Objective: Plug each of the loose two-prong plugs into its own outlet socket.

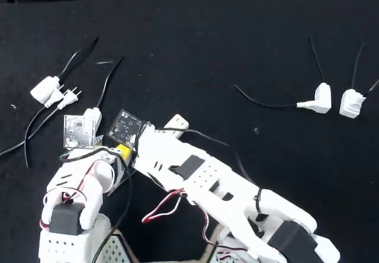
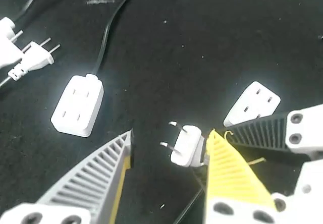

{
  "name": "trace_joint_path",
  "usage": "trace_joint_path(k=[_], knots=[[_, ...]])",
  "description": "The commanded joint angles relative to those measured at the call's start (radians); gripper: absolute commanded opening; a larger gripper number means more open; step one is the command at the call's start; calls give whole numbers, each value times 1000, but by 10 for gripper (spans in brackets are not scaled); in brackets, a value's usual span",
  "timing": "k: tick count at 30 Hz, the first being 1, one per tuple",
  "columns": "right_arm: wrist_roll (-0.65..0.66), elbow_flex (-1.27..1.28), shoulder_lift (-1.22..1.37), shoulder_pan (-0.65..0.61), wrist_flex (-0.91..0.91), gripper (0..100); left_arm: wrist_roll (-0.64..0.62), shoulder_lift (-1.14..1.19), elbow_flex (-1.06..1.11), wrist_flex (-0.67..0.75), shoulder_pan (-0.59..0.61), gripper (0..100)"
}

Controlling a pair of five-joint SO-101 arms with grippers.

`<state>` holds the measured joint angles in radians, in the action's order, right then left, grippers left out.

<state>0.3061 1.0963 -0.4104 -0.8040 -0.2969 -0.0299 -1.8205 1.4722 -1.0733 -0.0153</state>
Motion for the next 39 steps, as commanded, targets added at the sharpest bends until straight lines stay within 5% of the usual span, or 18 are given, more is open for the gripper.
trace_joint_path(k=[1,11,31,39], knots=[[-21,21,-94,-15,-12,10,-5,-5,-12,12,-12,234],[-61,200,-420,-17,-11,10,-5,-5,-15,17,68,234],[-64,140,-437,-12,-130,10,-5,-3,13,12,64,234],[-184,124,-438,-12,-123,10,-5,-2,47,17,21,234]])
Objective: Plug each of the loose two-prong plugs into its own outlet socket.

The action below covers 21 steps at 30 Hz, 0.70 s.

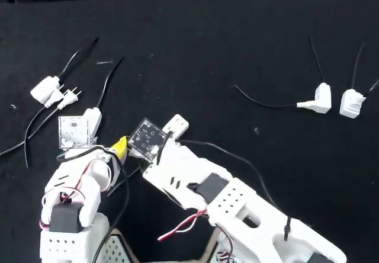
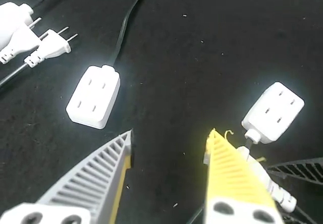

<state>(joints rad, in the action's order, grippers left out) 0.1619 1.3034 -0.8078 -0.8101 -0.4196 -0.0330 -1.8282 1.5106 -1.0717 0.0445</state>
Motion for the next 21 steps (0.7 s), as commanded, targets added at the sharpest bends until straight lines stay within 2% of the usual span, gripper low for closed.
trace_joint_path(k=[1,21], knots=[[-55,-90,-41,-9,0,10,-2,6,15,17,-53,234],[-140,-116,-41,-11,-5,10,35,6,30,18,-77,234]])
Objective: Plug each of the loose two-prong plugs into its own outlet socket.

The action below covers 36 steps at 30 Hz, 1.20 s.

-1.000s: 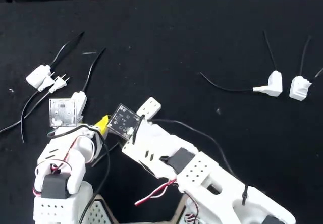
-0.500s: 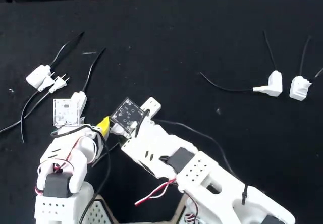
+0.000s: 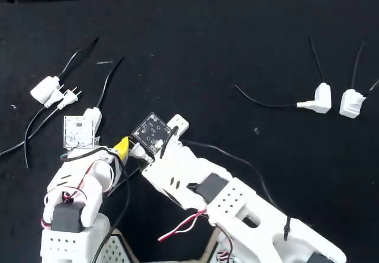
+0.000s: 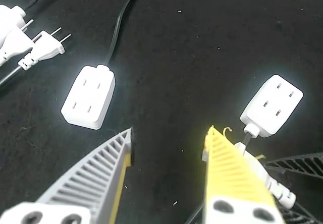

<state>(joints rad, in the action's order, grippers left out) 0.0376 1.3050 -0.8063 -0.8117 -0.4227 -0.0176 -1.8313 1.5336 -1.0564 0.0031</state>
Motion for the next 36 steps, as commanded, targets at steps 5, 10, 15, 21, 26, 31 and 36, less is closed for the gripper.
trace_joint_path(k=[5,10,15,21,26,31,36], knots=[[-20,-120,-42,-9,5,10,23,9,7,3,-36,234],[-17,-117,-67,-5,2,10,23,9,7,2,-35,234],[5,-88,-183,-11,-40,10,25,9,7,2,-39,234],[29,-54,-220,-11,-38,10,25,9,7,2,-39,234],[31,-47,-220,-5,-44,10,25,9,7,2,-39,234],[31,-44,-219,-5,-46,10,25,9,7,2,-41,234],[107,-22,-219,28,-84,10,25,9,1,2,-31,234]])
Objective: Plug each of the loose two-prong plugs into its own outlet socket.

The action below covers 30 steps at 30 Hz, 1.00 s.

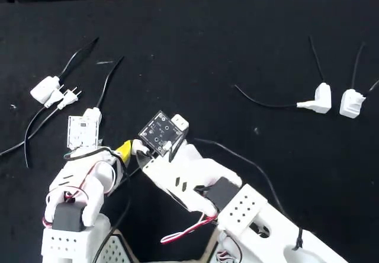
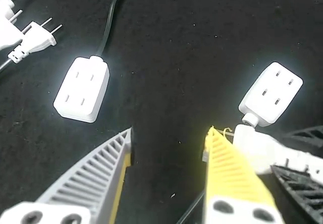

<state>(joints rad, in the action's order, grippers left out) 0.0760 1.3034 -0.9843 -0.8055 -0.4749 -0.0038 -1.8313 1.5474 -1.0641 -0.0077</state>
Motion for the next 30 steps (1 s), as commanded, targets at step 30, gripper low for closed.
trace_joint_path(k=[30], knots=[[1031,-806,503,328,-750,10,69,12,-7,0,-30,234]])
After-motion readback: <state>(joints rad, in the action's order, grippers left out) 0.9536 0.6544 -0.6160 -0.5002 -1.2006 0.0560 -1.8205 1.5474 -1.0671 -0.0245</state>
